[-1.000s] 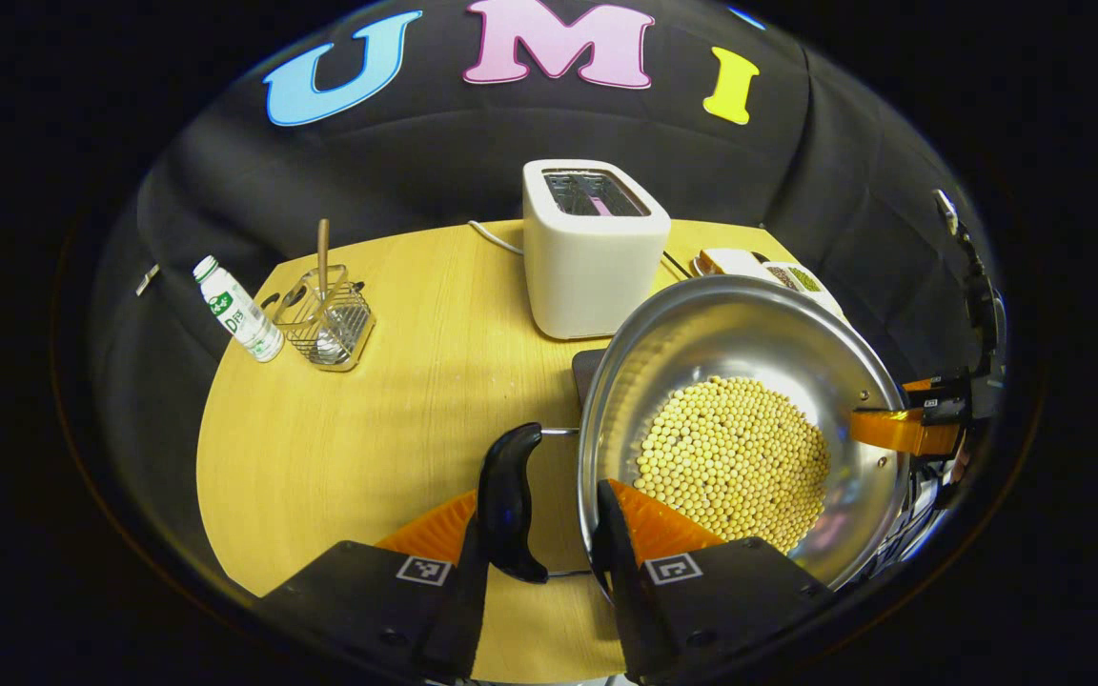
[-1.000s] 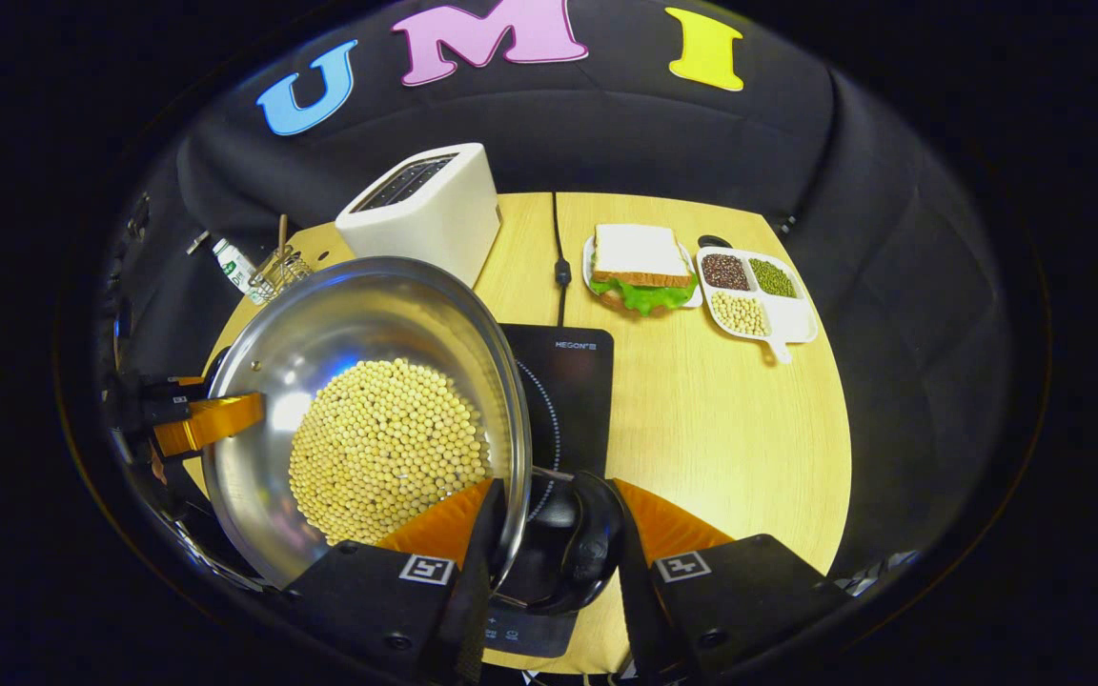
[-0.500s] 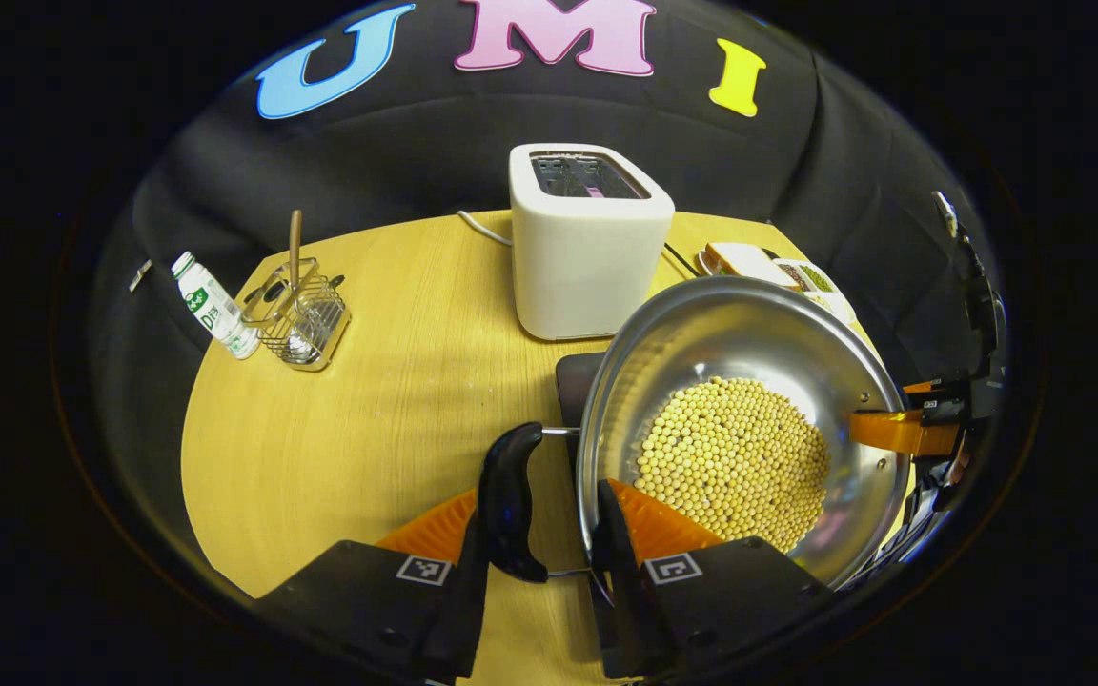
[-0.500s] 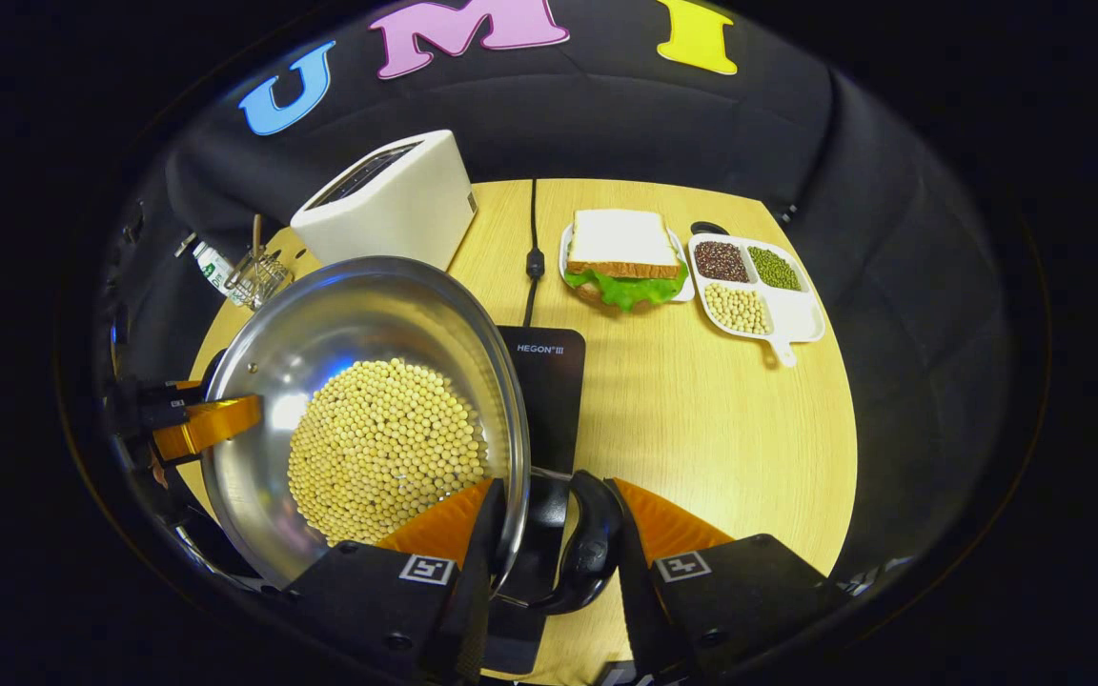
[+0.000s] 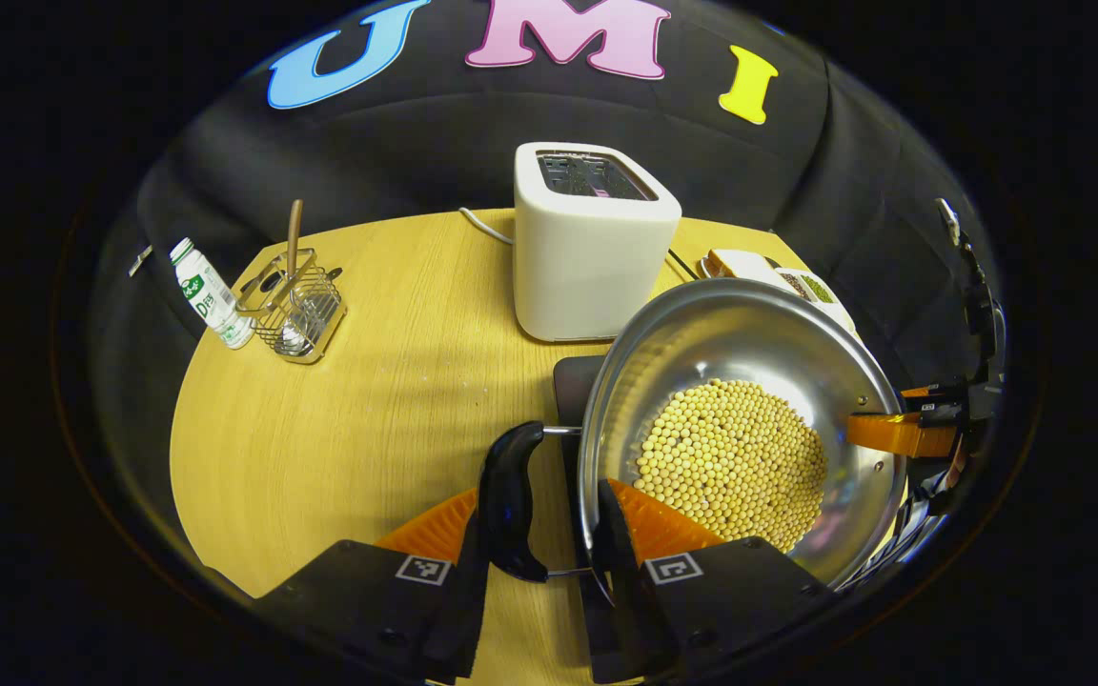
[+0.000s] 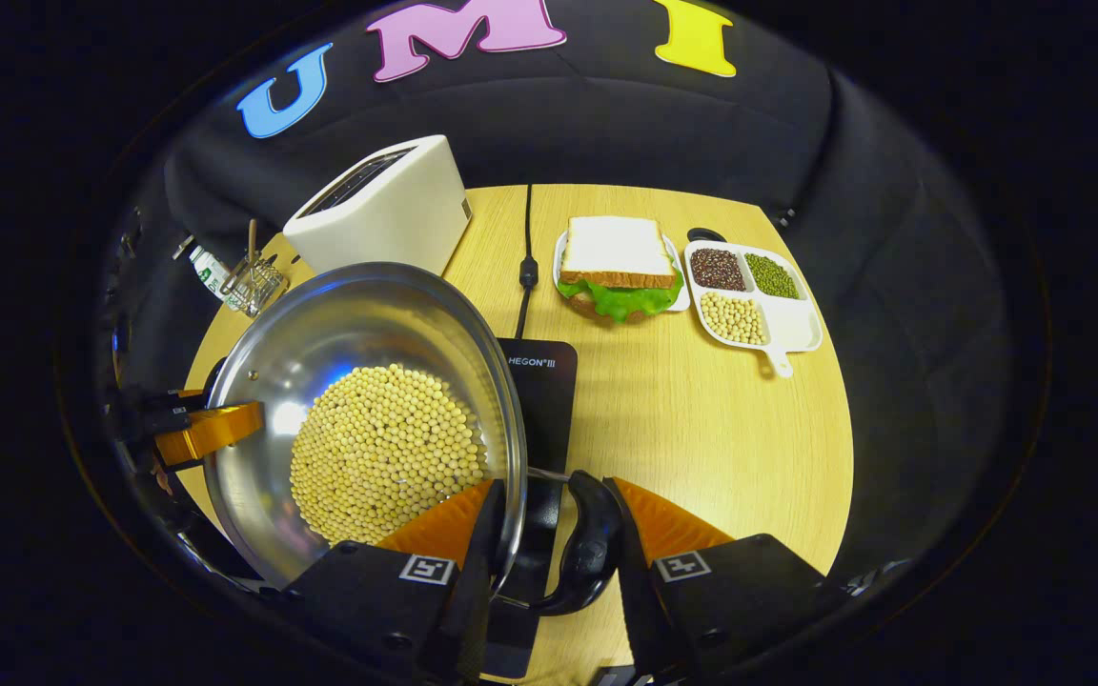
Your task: First push the handle of the pot to place it horizontally, then grasp the pot with both hands and set it on the induction cooktop.
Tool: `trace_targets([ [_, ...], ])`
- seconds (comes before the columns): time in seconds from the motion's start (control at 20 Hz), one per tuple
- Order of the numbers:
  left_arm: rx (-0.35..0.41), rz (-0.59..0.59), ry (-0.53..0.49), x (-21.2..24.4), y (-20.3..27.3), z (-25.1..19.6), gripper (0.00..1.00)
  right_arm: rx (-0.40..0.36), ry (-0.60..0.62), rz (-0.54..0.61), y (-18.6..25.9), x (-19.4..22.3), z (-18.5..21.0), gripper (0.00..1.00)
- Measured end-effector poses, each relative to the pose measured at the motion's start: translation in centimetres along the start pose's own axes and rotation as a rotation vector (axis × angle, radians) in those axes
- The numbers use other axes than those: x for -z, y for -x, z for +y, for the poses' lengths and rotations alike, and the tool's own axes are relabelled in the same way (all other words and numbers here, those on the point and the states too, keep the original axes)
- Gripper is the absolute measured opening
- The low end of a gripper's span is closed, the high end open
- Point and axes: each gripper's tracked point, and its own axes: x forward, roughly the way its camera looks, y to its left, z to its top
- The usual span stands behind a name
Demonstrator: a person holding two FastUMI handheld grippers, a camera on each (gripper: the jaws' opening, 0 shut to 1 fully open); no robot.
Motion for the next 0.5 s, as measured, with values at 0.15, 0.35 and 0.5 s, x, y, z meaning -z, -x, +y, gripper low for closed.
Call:
trace_targets([
  [0.15,0.003,0.001,-0.001,0.00,-0.03,0.08,0.61,0.001,-0.011,-0.001,-0.05,0.00,-0.01,0.61],
  [0.35,0.005,0.001,-0.005,0.03,-0.09,0.04,0.65,0.011,-0.015,-0.008,-0.13,-0.01,-0.03,0.64],
  [0.5,0.014,0.005,-0.012,0.16,-0.18,-0.27,0.70,0.023,0.000,-0.007,-0.01,0.17,-0.17,0.69],
])
